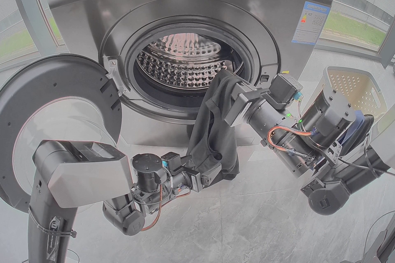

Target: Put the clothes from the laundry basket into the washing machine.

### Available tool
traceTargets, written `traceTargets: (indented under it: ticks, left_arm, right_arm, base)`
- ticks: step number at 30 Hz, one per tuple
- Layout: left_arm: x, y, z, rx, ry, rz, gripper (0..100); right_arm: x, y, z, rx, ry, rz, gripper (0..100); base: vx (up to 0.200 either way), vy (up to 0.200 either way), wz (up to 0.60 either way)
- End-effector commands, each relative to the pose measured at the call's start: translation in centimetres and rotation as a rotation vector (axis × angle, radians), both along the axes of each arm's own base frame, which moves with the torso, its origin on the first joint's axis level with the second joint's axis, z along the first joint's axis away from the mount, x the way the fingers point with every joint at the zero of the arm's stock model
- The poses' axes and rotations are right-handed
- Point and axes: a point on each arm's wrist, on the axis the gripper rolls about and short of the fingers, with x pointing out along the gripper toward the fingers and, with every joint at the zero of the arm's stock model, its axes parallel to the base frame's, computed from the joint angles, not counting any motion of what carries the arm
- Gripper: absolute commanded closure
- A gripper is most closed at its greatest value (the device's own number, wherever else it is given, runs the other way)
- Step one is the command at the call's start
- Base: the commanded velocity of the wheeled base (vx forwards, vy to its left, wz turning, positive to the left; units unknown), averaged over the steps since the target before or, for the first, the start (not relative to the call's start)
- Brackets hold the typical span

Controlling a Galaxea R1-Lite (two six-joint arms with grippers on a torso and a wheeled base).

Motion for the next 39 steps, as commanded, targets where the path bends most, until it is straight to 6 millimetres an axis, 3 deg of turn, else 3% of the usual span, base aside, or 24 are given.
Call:
traceTargets:
  ticks: [1,11,12,22,27,32,39]
  left_arm:
    - [1.2,-0.3,-1.4,0.003,-0.001,0.017,0]
    - [2.8,-0.9,-2.2,-0.01,-0.032,0.048,0]
    - [2.9,-0.9,-2.2,-0.009,-0.035,0.058,100]
    - [4.0,-0.3,-0.8,-0.038,-0.081,0.135,100]
    - [3.8,0.9,3.1,-0.082,-0.142,0.16,100]
    - [1.5,2.6,7.1,-0.107,-0.175,0.163,100]
    - [-2.4,4.8,11.1,-0.125,-0.208,0.157,100]
  right_arm:
    - [-0.1,0.2,-0.1,0.0,0.001,0.005,100]
    - [-0.2,0.2,-0.1,0.001,0.001,0.009,100]
    - [-0.2,0.2,0.0,0.002,0.0,0.009,100]
    - [-0.1,-0.4,-0.4,-0.006,0.011,-0.006,100]
    - [0.3,-1.7,-1.2,-0.029,0.038,-0.039,100]
    - [0.8,-3.2,-1.9,-0.042,0.06,-0.082,100]
    - [0.6,-5.3,-1.3,-0.036,0.061,-0.128,100]
  base:
    - [0.0,0.0,0.0]
    - [0.0,0.0,0.0]
    - [0.0,0.0,0.0]
    - [0.0,0.0,0.0]
    - [0.0,0.0,0.0]
    - [0.0,0.0,0.0]
    - [0.0,0.0,0.0]
